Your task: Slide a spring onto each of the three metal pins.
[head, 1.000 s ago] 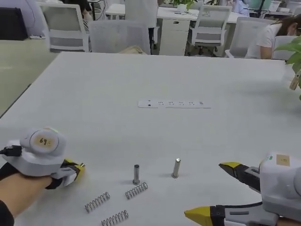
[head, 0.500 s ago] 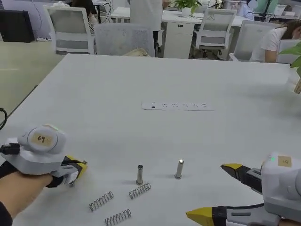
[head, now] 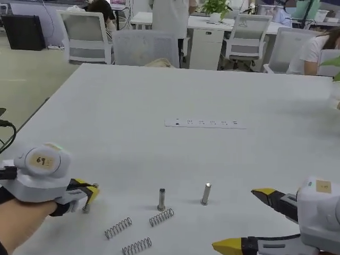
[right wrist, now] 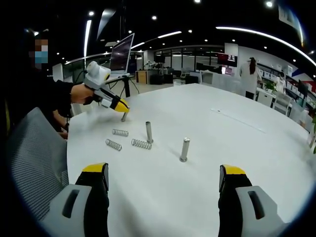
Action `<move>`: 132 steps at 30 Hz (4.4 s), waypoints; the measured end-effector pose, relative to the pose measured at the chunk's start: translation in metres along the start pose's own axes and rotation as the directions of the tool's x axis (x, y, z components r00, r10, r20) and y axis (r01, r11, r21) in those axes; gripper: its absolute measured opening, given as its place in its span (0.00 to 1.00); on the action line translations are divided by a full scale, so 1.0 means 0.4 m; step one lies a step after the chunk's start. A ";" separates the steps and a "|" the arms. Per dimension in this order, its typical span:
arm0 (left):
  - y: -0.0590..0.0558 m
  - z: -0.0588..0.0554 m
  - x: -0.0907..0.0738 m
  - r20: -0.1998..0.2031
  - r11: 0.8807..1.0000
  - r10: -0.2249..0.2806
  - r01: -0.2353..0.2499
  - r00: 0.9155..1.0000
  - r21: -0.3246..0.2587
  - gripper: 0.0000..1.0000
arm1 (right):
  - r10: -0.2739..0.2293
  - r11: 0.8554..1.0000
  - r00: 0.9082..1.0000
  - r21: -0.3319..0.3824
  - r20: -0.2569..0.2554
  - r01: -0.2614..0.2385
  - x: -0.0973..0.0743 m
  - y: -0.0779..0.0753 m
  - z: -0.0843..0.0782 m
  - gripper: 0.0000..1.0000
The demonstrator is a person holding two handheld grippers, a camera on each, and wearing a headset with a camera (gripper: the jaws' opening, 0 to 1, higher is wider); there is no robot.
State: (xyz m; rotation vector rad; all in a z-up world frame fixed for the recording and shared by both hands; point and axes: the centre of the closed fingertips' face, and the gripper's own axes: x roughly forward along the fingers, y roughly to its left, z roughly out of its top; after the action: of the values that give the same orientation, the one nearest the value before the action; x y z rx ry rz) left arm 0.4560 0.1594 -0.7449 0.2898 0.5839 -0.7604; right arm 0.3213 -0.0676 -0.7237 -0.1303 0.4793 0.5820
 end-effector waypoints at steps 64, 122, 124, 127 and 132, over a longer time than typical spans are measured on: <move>-0.110 0.020 0.018 0.024 0.994 -0.108 0.107 0.994 0.018 0.00 | -0.001 1.000 1.000 -0.008 -0.005 0.001 -0.002 0.002 -0.001 0.91; -0.106 -0.041 -0.079 0.088 0.994 -0.100 0.104 0.991 -0.039 0.28 | 0.001 1.000 1.000 -0.012 -0.011 -0.001 0.002 0.004 -0.002 0.91; -0.116 -0.052 -0.078 0.080 0.993 -0.110 0.113 0.991 -0.031 0.26 | 0.001 1.000 1.000 -0.013 -0.011 -0.001 0.002 0.004 -0.002 0.91; -0.136 -0.075 -0.070 0.056 0.990 -0.139 0.140 0.989 -0.024 0.23 | 0.001 1.000 1.000 -0.012 -0.012 -0.001 0.002 0.004 -0.003 0.91; -0.164 -0.099 -0.054 0.029 0.985 -0.175 0.174 0.984 0.006 0.20 | 0.003 1.000 1.000 -0.013 -0.015 -0.004 0.002 0.006 -0.004 0.91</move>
State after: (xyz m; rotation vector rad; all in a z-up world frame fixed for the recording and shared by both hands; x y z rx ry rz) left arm 0.3810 0.1435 -0.7667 0.2321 0.5855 -0.9333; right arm 0.3199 -0.0654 -0.7256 -0.1466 0.4905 0.5880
